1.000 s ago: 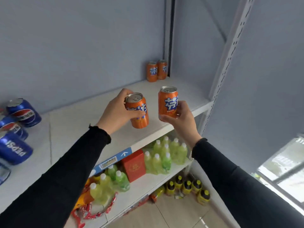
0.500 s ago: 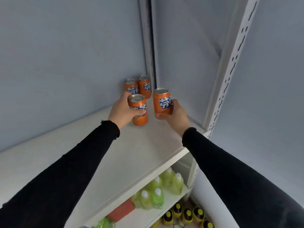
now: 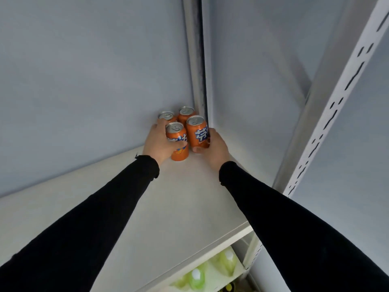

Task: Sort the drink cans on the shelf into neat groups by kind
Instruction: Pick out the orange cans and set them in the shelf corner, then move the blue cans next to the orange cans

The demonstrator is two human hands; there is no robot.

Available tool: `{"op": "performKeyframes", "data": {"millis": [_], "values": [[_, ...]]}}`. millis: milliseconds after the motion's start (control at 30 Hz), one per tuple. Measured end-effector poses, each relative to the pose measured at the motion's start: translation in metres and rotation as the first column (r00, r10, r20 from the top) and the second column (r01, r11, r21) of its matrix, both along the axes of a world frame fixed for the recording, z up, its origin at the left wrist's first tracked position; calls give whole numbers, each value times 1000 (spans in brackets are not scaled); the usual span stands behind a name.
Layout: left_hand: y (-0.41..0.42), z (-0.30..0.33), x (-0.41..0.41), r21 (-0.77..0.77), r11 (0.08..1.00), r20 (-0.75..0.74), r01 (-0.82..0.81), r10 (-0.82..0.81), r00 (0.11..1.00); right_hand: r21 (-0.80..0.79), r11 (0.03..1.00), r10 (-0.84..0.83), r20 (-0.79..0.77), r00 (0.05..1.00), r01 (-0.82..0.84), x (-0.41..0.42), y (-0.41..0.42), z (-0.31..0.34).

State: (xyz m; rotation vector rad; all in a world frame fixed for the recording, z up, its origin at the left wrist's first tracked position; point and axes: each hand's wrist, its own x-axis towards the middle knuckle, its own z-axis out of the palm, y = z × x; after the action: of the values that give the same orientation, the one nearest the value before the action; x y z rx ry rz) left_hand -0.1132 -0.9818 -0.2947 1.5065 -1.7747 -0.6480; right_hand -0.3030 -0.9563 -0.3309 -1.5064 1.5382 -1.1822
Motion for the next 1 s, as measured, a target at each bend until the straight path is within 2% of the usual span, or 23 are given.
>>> {"op": "performKeyframes", "data": {"millis": [300, 367, 467, 533, 600, 700, 833, 1000], "values": [[12, 8, -17, -39, 995, 86, -97, 100, 991, -7, 1000, -15, -1, 1000, 15, 6, -6, -3], [17, 9, -17, -19, 993, 79, -114, 115, 990, 10, 1000, -12, -55, 998, 13, 5, -7, -3], [38, 13, -16, -23, 990, 67, -139, 140, 988, -47, 997, -66, -125, 990, 60, 2, 3, 1], [57, 19, -11, -71, 986, 125, -148, 156, 980, -60, 995, -84, -119, 989, 77, -1, 24, 4], [75, 23, 1, -142, 977, 239, -160, 191, 952, -163, 984, -102, -193, 976, 71, -4, 45, 5], [112, 27, 25, -165, 971, 373, -172, 223, 901, -276, 960, -59, -355, 933, -45, 10, 73, 9], [165, 27, 66, -171, 970, 495, -173, 236, 836, -251, 930, 86, -561, 823, -268, 55, 103, 24], [238, 27, 140, -170, 945, 539, -279, 326, 777, -235, 843, 199, -699, 686, -484, 127, 146, 40]]}}
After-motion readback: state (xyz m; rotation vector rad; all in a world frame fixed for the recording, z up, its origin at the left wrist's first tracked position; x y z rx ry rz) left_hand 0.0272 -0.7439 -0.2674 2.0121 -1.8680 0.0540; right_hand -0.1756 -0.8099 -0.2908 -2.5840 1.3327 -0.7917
